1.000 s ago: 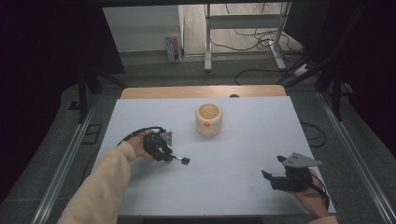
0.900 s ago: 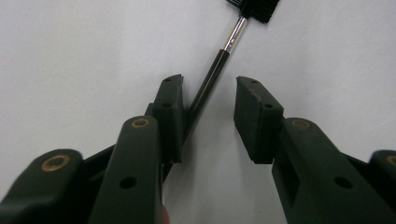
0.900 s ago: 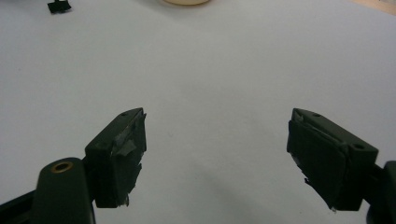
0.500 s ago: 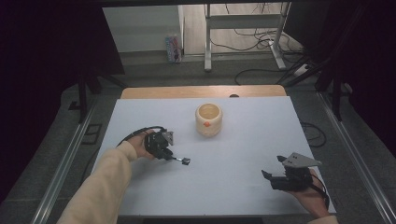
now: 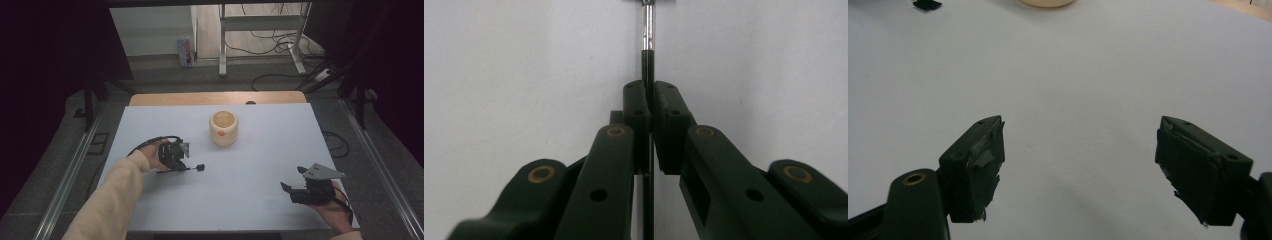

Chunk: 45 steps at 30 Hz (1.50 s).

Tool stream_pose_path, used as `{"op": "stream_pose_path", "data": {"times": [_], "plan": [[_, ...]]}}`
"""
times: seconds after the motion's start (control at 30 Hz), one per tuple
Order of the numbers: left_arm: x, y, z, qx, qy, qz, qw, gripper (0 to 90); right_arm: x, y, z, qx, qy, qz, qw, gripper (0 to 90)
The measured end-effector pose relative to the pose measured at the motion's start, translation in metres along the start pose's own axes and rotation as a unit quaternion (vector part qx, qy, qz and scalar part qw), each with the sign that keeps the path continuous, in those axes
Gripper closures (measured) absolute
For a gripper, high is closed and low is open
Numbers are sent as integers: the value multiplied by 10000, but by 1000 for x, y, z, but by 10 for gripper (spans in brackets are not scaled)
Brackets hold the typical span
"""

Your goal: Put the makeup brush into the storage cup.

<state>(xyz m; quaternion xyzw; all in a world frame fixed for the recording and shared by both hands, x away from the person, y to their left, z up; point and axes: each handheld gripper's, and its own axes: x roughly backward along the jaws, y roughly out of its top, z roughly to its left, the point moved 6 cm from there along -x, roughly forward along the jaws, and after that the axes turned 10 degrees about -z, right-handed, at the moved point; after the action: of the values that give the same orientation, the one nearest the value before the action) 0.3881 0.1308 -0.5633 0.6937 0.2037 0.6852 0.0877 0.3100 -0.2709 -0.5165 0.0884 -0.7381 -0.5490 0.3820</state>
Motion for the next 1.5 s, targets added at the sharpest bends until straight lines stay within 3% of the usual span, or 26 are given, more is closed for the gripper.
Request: {"op": "stream_pose_path", "data": {"times": [0.17, 0.27, 0.57, 0.67, 0.77, 1.0, 1.07, 1.1, 1.13, 1.17, 1.27, 1.3, 1.33, 1.5], "plan": [[4, -1, -3, -32, 59, 59, 10000, 857, 0, 0, 0, -22, -19, -12, 10000, 199], [18, -1, -5, 30, 226, -153, 9996, 857, 0, 1, -1, -7, -27, -11, 10000, 199], [45, -3, -12, 56, 657, -417, 9970, 857, 1, 3, 1, 14, -50, -76, 10000, 199], [48, -3, -13, 62, 741, -420, 9964, 857, 1, 4, 0, 16, -65, -80, 9999, 199], [52, -3, -16, -28, 997, -330, 9945, 857, 1, 4, 0, 29, -74, -70, 9999, 199], [54, -3, -20, -62, 1106, -360, 9932, 857, 0, 4, 1, 49, -79, -86, 9999, 199], [56, -1, -22, -46, 1045, -503, 9932, 857, 0, 4, 1, 47, -80, -88, 9999, 199], [59, 2, -25, -35, 980, -707, 9927, 857, 0, 4, 1, 47, -78, -87, 9999, 199], [59, 2, -25, -35, 980, -707, 9927, 857, 0, 4, 1, 47, -78, -87, 9999, 199], [63, 6, -27, -16, 945, -929, 9912, 857, 0, 4, 1, 51, -80, -84, 9999, 199], [66, 8, -28, 13, 942, -1088, 9896, 857, 1, 5, 1, 55, -114, -98, 9999, 200], [70, 10, -29, 76, 942, -1239, 9878, 857, 1, 5, 1, 49, -118, -124, 9998, 200], [70, 10, -29, 76, 942, -1239, 9878, 857, 1, 5, 1, 49, -118, -124, 9998, 200], [73, 8, -32, 285, 830, -1607, 9831, 857, 1, 6, 1, 50, -124, -155, 9998, 200]]}}
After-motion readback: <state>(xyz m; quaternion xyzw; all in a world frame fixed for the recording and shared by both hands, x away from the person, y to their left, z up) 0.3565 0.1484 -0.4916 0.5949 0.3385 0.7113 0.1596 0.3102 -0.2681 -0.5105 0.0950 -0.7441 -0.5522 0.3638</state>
